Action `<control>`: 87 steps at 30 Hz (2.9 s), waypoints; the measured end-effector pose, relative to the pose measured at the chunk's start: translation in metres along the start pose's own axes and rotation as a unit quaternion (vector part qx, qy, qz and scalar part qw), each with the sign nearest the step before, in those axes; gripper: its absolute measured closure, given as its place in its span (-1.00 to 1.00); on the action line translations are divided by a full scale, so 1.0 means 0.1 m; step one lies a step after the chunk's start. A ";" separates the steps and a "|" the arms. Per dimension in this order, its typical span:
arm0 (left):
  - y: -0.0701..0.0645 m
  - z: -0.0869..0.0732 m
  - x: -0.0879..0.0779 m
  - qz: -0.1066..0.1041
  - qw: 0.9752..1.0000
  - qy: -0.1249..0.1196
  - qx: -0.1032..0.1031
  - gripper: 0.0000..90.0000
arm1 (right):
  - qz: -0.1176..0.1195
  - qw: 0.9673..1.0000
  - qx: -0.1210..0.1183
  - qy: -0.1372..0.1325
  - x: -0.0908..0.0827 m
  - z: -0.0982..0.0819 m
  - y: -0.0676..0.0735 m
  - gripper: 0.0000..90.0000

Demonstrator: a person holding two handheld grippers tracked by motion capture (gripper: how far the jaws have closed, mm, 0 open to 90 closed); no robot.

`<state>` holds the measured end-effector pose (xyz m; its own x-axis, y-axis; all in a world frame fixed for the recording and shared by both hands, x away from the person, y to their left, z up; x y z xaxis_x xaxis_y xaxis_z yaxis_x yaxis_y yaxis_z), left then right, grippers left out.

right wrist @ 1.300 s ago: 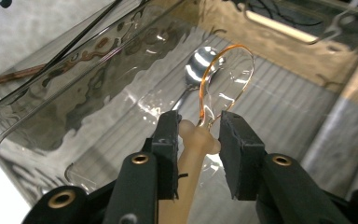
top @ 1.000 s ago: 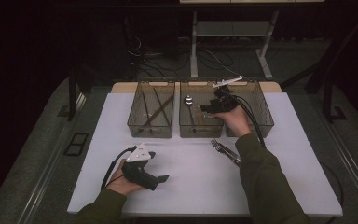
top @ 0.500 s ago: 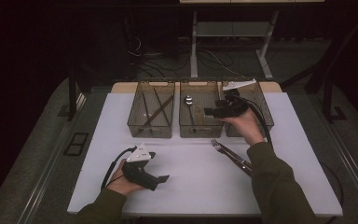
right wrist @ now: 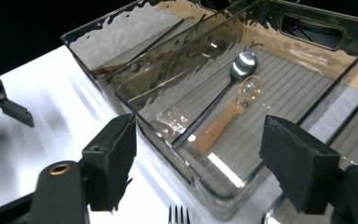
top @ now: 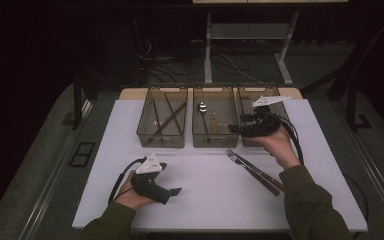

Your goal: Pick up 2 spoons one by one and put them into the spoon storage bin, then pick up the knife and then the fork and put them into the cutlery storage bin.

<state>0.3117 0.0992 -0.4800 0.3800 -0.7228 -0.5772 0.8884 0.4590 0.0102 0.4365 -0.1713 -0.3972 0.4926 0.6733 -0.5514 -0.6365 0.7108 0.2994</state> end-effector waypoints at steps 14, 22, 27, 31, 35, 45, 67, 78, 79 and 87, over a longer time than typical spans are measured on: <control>0.01 -0.01 -0.01 0.001 1.000 0.001 0.000 -0.99 | -0.006 1.000 -0.012 0.022 -0.29 -0.32 0.03 -0.36; 0.01 0.00 -0.03 0.006 1.000 -0.005 -0.004 -0.99 | -0.015 0.999 -0.016 0.046 -0.42 -0.52 0.00 -0.28; 0.00 0.00 -0.05 0.005 1.000 -0.006 -0.001 -0.99 | -0.024 0.998 -0.013 0.060 -0.50 -0.63 -0.04 -0.27; -0.01 -0.01 -0.07 0.002 1.000 -0.007 0.001 -0.99 | -0.029 0.997 -0.018 0.074 -0.56 -0.72 -0.08 -0.26; -0.01 -0.02 -0.07 0.002 1.000 -0.003 0.001 -0.99 | -0.038 0.994 -0.022 0.097 -0.60 -0.80 -0.10 -0.25; -0.01 -0.02 -0.07 0.001 1.000 -0.003 0.002 -0.99 | -0.040 0.987 -0.029 0.153 -0.67 -0.97 -0.07 -0.21; -0.01 -0.03 -0.07 0.000 1.000 0.002 0.004 -0.99 | -0.089 0.949 -0.071 0.294 -0.61 -1.30 -0.14 0.29; -0.01 -0.03 -0.06 -0.001 1.000 0.001 0.004 -0.99 | -0.087 0.927 -0.073 0.357 -0.46 -1.41 -0.18 0.54; -0.01 -0.03 -0.06 -0.001 1.000 0.001 0.004 -0.99 | -0.088 0.925 -0.074 0.361 -0.45 -1.42 -0.19 0.56; -0.01 -0.04 -0.06 -0.003 1.000 0.004 0.006 -0.99 | -0.103 0.916 -0.084 0.378 -0.42 -1.40 -0.20 0.65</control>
<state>0.3078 0.1047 -0.4798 0.3731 -0.7214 -0.5834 0.8934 0.4491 0.0161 0.3452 -0.2420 -0.4894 0.1009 0.1490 -0.9837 -0.6895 0.7233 0.0388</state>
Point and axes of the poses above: each handheld gripper's, and its own axes: x roughly forward along the jaws, z roughly out of its top, y roughly to its left, the point moved 7 cm from there along x, roughly forward along the jaws, and after that the axes turned 8 degrees about x, right-handed, at the moved point
